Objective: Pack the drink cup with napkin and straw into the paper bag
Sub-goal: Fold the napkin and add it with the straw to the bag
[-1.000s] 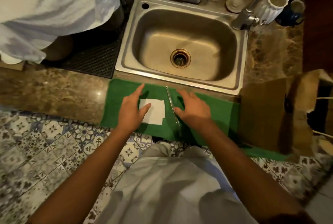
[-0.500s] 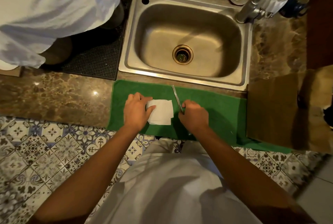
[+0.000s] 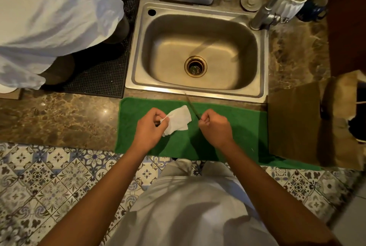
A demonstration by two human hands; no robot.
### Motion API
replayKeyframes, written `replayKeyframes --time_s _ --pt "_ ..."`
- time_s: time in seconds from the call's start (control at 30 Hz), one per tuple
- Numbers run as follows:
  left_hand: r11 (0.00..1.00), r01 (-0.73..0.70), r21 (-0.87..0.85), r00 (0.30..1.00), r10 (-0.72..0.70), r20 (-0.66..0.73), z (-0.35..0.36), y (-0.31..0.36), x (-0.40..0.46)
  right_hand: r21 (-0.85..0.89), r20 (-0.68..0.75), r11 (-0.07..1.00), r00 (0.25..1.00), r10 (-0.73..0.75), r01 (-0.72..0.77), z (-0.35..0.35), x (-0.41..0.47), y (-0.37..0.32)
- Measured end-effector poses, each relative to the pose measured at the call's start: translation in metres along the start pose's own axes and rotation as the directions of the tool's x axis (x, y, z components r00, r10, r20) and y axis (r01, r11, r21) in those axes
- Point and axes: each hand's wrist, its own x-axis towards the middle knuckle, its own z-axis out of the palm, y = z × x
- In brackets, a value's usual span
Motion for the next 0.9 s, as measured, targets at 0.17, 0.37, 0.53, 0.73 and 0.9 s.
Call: replayKeyframes --time_s 0.17,0.37,0.53,0.73,0.9 --pt "0.967 -0.066 -0.246 0.994 0.086 0.074 -0.014 0.050 -0.013 0.473 -0.050 0.881 0.999 0.021 0.005 -0.054 -0.018 -0.018" --pt "0.860 -0.191 -0.473 0.957 0.271 0.106 -0.015 0.132 -0.039 0.568 -0.066 0.822 0.998 -0.006 0.043 -0.127 -0.045 -0.026" --pt "0.795 -0.206 -0.571 0.938 0.326 0.115 0.003 0.201 -0.070 0.725 -0.002 0.681 0.990 -0.143 0.099 -0.177 -0.077 -0.023" --pt "0.778 -0.245 -0.578 0.921 0.373 0.111 0.037 0.255 -0.101 0.777 -0.033 0.612 0.982 -0.188 0.144 -0.244 -0.115 0.008" --pt "0.760 -0.283 -0.585 0.920 0.387 0.059 0.079 0.286 -0.120 0.796 -0.118 0.548 0.955 -0.273 0.255 -0.290 -0.132 0.044"
